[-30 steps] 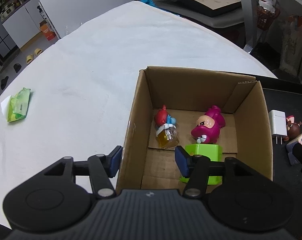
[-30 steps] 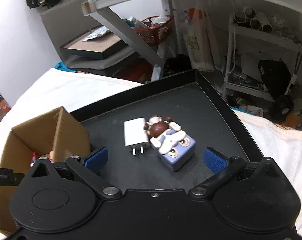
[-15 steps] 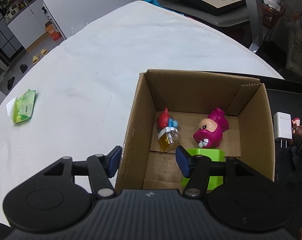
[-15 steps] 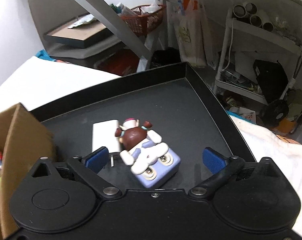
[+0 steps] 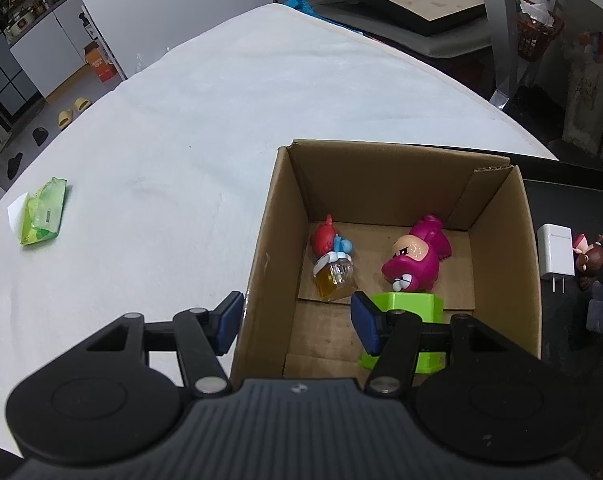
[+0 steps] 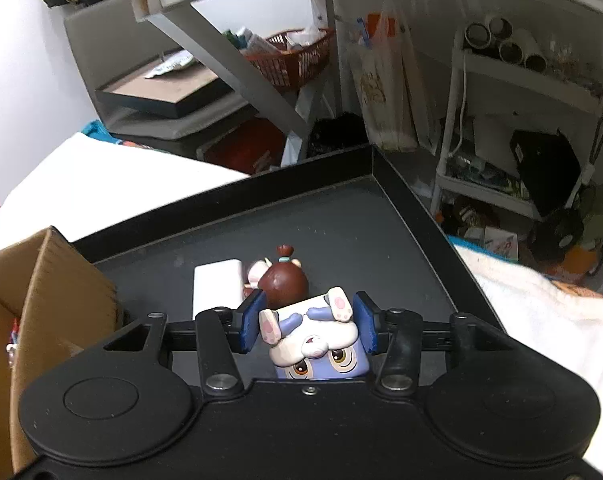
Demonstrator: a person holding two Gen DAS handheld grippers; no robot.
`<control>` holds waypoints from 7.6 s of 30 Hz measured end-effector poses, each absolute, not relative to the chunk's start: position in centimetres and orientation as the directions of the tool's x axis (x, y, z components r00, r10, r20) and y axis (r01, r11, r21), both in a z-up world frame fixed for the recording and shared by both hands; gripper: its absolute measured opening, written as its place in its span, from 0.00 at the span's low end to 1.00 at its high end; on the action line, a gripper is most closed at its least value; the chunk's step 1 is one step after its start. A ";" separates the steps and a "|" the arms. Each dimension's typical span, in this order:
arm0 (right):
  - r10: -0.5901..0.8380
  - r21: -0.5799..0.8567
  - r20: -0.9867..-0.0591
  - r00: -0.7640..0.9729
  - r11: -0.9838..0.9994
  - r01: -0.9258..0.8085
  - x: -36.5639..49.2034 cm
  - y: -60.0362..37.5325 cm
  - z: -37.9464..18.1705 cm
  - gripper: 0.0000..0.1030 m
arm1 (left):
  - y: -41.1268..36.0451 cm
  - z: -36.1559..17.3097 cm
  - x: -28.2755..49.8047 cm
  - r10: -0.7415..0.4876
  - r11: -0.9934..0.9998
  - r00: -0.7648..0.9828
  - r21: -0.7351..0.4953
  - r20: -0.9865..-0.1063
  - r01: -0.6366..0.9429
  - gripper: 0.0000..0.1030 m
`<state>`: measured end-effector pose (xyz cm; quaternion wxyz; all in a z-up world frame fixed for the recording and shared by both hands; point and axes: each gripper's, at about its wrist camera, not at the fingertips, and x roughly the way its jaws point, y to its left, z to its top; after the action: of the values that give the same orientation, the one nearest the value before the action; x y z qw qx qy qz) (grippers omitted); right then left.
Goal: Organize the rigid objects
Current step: 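Lift the bunny cube with the right gripper and carry it over the box, then open the right gripper to release the bunny cube into the box, then move the right gripper to the brown-haired doll figurine and close, then lift the doll figurine with the right gripper and carry it over the box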
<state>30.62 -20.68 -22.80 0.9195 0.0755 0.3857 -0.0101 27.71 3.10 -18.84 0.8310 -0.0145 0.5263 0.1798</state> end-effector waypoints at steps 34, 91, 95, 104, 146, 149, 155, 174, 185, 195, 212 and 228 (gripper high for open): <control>0.080 0.065 -0.633 0.770 0.997 -0.051 26.3 -15.7 -14.5 0.45 | 7.2 -20.4 25.5 0.096 0.955 0.452 -0.046 -0.887 -0.293 0.56; 0.065 -0.079 -0.662 0.747 0.985 -0.156 27.6 -5.0 -12.5 0.58 | 11.4 -21.1 23.4 -0.043 0.916 0.504 -0.236 -0.863 -0.325 0.15; 0.061 -0.081 -0.668 0.741 0.985 -0.154 27.5 -6.1 -12.7 0.60 | 11.2 -21.0 23.4 -0.038 0.919 0.503 -0.228 -0.863 -0.322 0.15; 0.067 -0.068 -0.667 0.742 0.986 -0.150 27.3 -8.6 -13.3 0.76 | 10.5 -21.4 23.8 -0.010 0.922 0.481 -0.194 -0.877 -0.336 0.15; 0.105 0.118 -0.642 0.759 0.992 -0.037 31.7 -18.7 -22.1 0.94 | 5.8 -19.3 27.9 0.232 0.942 0.402 0.103 -0.886 -0.318 0.42; 0.079 0.090 -0.636 0.767 0.996 -0.028 32.1 -19.1 -22.5 0.92 | 5.2 -19.2 28.5 0.239 0.943 0.392 0.116 -0.888 -0.312 0.43; 0.111 0.121 -0.670 0.734 0.992 -0.039 33.0 -19.6 -23.5 0.79 | 4.0 -19.1 29.2 0.269 0.939 0.385 0.152 -0.883 -0.308 0.49; 0.103 0.160 -0.702 0.705 0.987 0.015 33.0 -21.5 -24.1 0.35 | 3.3 -18.7 29.0 0.286 0.939 0.393 0.174 -0.874 -0.296 0.51; 0.180 0.223 -0.693 0.698 0.974 -0.029 31.4 -21.3 -21.4 0.35 | 4.5 -18.3 27.9 0.217 0.952 0.419 0.097 -0.882 -0.289 0.51; 0.145 0.153 -0.671 0.727 0.987 -0.055 29.7 -19.3 -18.2 0.35 | 6.6 -18.6 26.6 0.157 0.952 0.454 0.013 -0.877 -0.305 0.51; 0.127 0.035 -0.647 0.752 0.990 -0.137 26.6 -14.2 -13.9 0.35 | 9.4 -19.8 24.5 0.019 0.939 0.516 -0.163 -0.856 -0.304 0.51; 0.133 -0.058 -0.663 0.736 0.972 -0.228 26.5 -7.4 -12.7 0.35 | 10.4 -20.8 24.0 -0.033 0.938 0.512 -0.204 -0.858 -0.282 0.14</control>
<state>26.49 -7.39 -12.67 0.9293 -0.0677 0.3499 0.0971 23.95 10.40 -20.79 0.8545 -0.1610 0.4885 0.0728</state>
